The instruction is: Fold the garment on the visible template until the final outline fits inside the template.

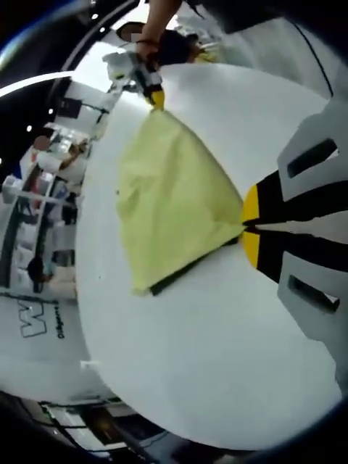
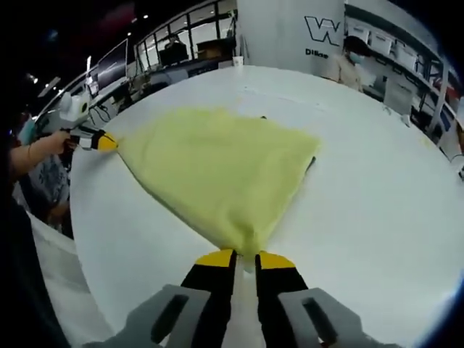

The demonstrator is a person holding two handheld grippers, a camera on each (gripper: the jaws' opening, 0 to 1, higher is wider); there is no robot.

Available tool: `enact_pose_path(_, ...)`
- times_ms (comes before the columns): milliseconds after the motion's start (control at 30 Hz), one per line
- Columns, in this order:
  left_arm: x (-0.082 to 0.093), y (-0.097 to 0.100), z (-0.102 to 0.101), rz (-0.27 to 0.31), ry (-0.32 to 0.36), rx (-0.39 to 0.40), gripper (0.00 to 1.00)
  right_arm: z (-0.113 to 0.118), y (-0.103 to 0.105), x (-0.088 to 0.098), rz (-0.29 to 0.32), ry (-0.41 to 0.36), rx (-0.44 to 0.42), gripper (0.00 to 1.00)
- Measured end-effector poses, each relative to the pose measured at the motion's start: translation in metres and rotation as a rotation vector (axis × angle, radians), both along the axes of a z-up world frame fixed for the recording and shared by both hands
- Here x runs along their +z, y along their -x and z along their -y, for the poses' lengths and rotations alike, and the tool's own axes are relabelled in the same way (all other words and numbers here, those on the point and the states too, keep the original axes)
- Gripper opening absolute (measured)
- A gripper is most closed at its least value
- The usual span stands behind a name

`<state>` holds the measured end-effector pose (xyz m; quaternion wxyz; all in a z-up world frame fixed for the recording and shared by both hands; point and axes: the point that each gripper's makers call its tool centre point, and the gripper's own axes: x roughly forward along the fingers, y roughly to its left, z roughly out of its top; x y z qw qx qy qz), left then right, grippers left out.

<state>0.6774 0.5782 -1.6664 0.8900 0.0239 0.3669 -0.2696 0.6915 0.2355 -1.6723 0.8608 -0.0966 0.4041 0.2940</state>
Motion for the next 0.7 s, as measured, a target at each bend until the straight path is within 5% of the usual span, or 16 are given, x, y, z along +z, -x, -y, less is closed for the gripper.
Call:
enact_pose_path(67, -0.003, -0.003, -0.005, -0.001, -0.020, 0.000, 0.11, -0.002, 0.001, 0.003, 0.000, -0.031, -0.009, 0.27)
enact_pose_path(333, 0.010, 0.004, -0.011, 0.015, -0.050, 0.034, 0.58, -0.001, 0.007, 0.019, 0.031, -0.041, -0.016, 0.62)
enact_pose_path(467, 0.013, 0.008, -0.015, 0.001, -0.050, 0.043, 0.67, -0.004, 0.009, 0.024, 0.023, -0.042, -0.019, 0.84)
enact_pose_path(700, 0.027, 0.018, -0.018, 0.012, -0.053, 0.065, 0.84, -0.007, 0.023, 0.032, 0.031, -0.034, -0.015, 0.94)
